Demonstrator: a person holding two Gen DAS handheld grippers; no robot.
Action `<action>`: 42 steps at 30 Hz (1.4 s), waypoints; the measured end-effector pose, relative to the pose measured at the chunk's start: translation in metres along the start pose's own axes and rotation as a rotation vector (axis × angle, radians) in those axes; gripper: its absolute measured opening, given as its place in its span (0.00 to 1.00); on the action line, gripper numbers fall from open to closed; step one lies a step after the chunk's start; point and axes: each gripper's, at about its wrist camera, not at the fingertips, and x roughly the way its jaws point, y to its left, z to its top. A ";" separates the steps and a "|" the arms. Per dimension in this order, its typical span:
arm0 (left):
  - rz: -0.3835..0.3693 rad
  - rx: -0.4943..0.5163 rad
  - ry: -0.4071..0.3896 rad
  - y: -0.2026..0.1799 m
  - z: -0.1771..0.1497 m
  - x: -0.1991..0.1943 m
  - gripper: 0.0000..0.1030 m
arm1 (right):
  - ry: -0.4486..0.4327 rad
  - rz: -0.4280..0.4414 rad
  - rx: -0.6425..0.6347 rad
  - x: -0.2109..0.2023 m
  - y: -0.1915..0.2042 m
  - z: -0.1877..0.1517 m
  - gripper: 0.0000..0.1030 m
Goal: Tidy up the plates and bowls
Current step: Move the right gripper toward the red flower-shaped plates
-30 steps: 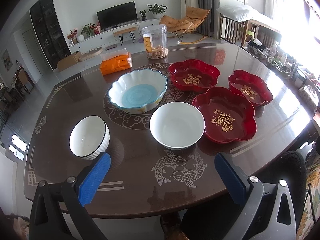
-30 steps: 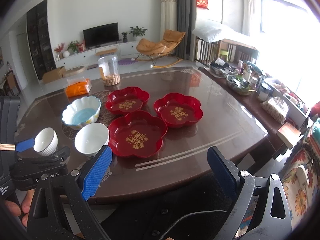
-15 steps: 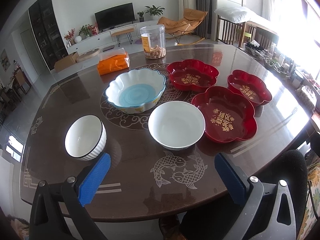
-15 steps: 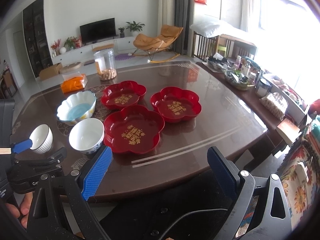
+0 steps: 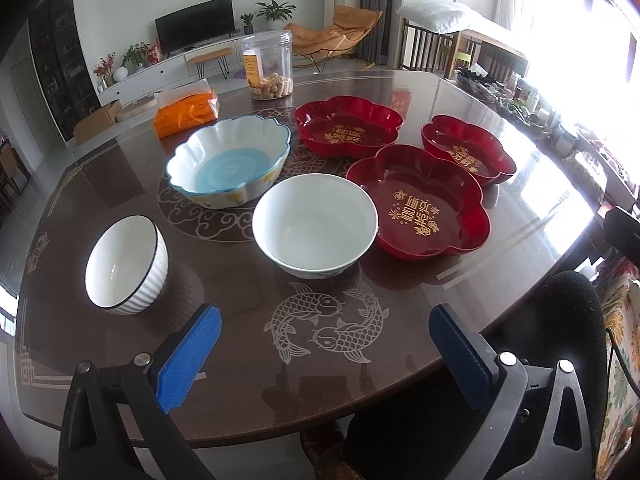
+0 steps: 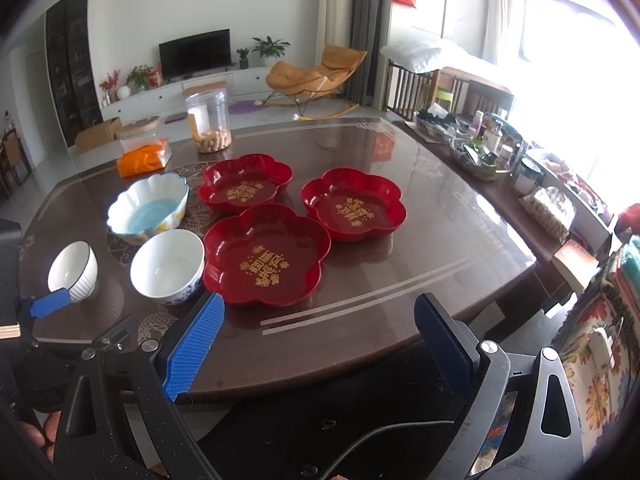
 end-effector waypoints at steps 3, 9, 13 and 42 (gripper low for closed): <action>-0.043 0.011 0.015 -0.008 0.001 0.006 1.00 | -0.009 -0.012 0.019 0.000 -0.006 0.000 0.94; -0.039 0.001 -0.018 -0.002 0.010 0.008 1.00 | 0.002 -0.030 0.056 0.004 -0.019 -0.002 0.94; -0.045 -0.012 -0.034 0.005 0.024 0.016 1.00 | 0.015 -0.030 0.074 0.009 -0.023 -0.005 0.94; 0.033 0.245 0.046 -0.036 0.132 0.140 1.00 | 0.166 -0.012 0.112 0.047 -0.037 -0.031 0.94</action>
